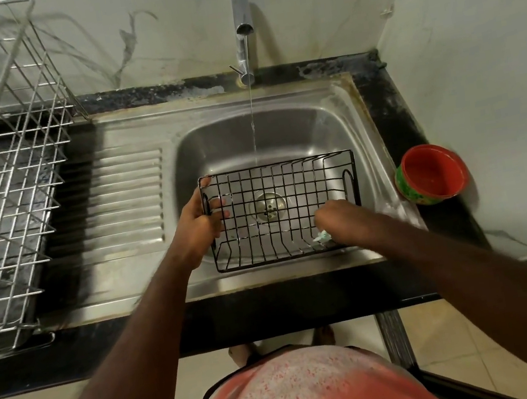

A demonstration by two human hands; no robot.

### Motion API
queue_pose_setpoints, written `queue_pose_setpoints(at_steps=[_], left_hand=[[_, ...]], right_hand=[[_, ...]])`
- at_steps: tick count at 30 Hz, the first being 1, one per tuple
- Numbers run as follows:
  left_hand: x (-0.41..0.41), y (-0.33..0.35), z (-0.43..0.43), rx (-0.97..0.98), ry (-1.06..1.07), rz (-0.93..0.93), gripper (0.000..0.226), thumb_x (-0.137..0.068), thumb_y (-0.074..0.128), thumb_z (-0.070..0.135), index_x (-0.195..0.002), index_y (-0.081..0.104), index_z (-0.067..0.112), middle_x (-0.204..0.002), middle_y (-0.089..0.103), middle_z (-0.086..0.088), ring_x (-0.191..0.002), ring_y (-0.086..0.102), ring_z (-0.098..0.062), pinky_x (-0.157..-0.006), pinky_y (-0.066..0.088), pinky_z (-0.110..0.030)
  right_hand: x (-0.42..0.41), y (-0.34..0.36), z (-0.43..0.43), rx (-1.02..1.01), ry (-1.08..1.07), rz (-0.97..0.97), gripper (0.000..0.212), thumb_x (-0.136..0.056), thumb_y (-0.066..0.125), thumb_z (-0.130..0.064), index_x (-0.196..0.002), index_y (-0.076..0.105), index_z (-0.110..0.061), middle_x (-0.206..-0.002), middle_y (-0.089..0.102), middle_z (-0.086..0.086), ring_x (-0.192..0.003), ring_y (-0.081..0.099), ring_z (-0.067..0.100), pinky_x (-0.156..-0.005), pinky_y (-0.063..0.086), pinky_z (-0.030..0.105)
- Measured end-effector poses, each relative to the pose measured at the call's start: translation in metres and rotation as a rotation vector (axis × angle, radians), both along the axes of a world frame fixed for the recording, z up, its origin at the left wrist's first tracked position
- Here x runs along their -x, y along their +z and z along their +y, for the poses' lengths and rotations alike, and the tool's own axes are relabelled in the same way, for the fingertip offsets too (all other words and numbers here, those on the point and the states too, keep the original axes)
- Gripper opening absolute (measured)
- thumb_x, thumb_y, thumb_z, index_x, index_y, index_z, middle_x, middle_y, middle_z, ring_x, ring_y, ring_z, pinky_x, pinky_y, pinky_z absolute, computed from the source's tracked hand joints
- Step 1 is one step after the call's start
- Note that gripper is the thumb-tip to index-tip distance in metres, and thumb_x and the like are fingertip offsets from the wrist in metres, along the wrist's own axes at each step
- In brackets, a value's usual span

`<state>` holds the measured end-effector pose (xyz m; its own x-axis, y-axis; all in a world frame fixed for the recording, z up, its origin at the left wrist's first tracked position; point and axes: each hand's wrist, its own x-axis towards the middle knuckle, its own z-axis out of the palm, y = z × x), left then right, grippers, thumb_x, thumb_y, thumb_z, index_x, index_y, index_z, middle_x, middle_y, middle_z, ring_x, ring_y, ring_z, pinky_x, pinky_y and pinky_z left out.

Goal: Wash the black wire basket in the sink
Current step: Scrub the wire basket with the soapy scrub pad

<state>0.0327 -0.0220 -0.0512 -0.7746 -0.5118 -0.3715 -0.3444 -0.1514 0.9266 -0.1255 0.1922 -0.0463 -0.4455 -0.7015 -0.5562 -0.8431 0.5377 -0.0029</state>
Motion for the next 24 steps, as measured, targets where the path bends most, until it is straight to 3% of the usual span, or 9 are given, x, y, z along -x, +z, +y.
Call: queue_pose_setpoints(at_steps=[2,5,7,12,15,20,22,24], left_hand=[[-0.001,0.0,0.0,-0.018,0.006,-0.004,0.069,-0.097,0.047,-0.009,-0.153,0.031,0.027,-0.116,0.067,-0.007,-0.105,0.061,-0.03,-0.093,0.045,-0.055],[-0.003,-0.001,0.0,-0.023,0.017,0.011,0.067,-0.096,0.046,-0.011,-0.149,0.036,0.028,-0.117,0.067,-0.008,-0.107,0.062,-0.03,-0.092,0.044,-0.055],[-0.003,-0.002,0.0,-0.02,0.016,0.02,0.067,-0.096,0.046,-0.012,-0.147,0.037,0.031,-0.118,0.066,-0.008,-0.106,0.061,-0.029,-0.091,0.044,-0.052],[0.0,-0.002,0.002,0.008,0.001,0.042,0.066,-0.098,0.046,-0.009,-0.148,0.035,0.032,-0.115,0.062,-0.006,-0.103,0.058,-0.026,-0.083,0.046,-0.043],[0.0,-0.003,0.002,0.009,0.01,0.05,0.06,-0.099,0.048,-0.006,-0.135,0.04,0.042,-0.113,0.063,-0.008,-0.099,0.058,-0.025,-0.079,0.045,-0.041],[0.001,-0.004,0.002,-0.006,0.021,0.047,0.06,-0.099,0.049,-0.006,-0.13,0.043,0.045,-0.109,0.065,-0.006,-0.094,0.056,-0.023,-0.068,0.044,-0.031],[0.001,-0.004,0.002,-0.019,0.024,0.047,0.058,-0.099,0.049,-0.005,-0.133,0.042,0.042,-0.108,0.065,-0.004,-0.093,0.056,-0.023,-0.067,0.044,-0.03],[0.001,-0.003,0.002,-0.013,0.019,0.046,0.058,-0.099,0.049,-0.005,-0.132,0.043,0.042,-0.108,0.064,-0.006,-0.093,0.055,-0.025,-0.068,0.044,-0.032]], right_hand=[[0.005,0.013,-0.002,-0.053,-0.013,-0.078,0.015,-0.086,0.065,-0.005,-0.101,0.067,-0.004,-0.083,0.058,0.003,-0.077,0.055,0.017,-0.058,0.039,0.022],[0.013,0.035,-0.005,-0.167,-0.003,-0.228,0.028,-0.084,0.07,-0.006,-0.112,0.066,-0.006,-0.104,0.066,0.007,-0.091,0.063,0.019,-0.058,0.039,0.018],[0.014,0.038,-0.007,-0.163,-0.003,-0.239,0.029,-0.084,0.07,-0.006,-0.113,0.066,-0.007,-0.109,0.066,0.008,-0.086,0.062,0.015,-0.056,0.039,0.016],[0.002,0.017,-0.005,-0.071,-0.024,-0.109,0.033,-0.086,0.062,0.0,-0.118,0.063,-0.007,-0.115,0.063,0.009,-0.098,0.059,0.021,-0.076,0.043,0.026],[-0.002,0.017,-0.004,-0.089,0.014,-0.105,0.03,-0.086,0.061,-0.001,-0.115,0.064,-0.007,-0.112,0.064,0.008,-0.104,0.061,0.024,-0.08,0.045,0.029],[0.006,0.025,0.004,-0.074,0.01,-0.159,0.025,-0.083,0.067,-0.003,-0.107,0.068,-0.01,-0.104,0.067,0.005,-0.094,0.064,0.019,-0.078,0.053,0.029],[0.001,0.031,0.004,0.032,-0.086,-0.202,0.021,-0.083,0.066,-0.002,-0.101,0.07,-0.013,-0.098,0.068,0.004,-0.08,0.061,0.013,-0.061,0.048,0.022],[-0.015,0.038,-0.004,0.246,-0.158,-0.271,0.02,-0.085,0.064,-0.004,-0.096,0.07,-0.019,-0.092,0.068,0.0,-0.074,0.058,0.01,-0.059,0.045,0.022]])
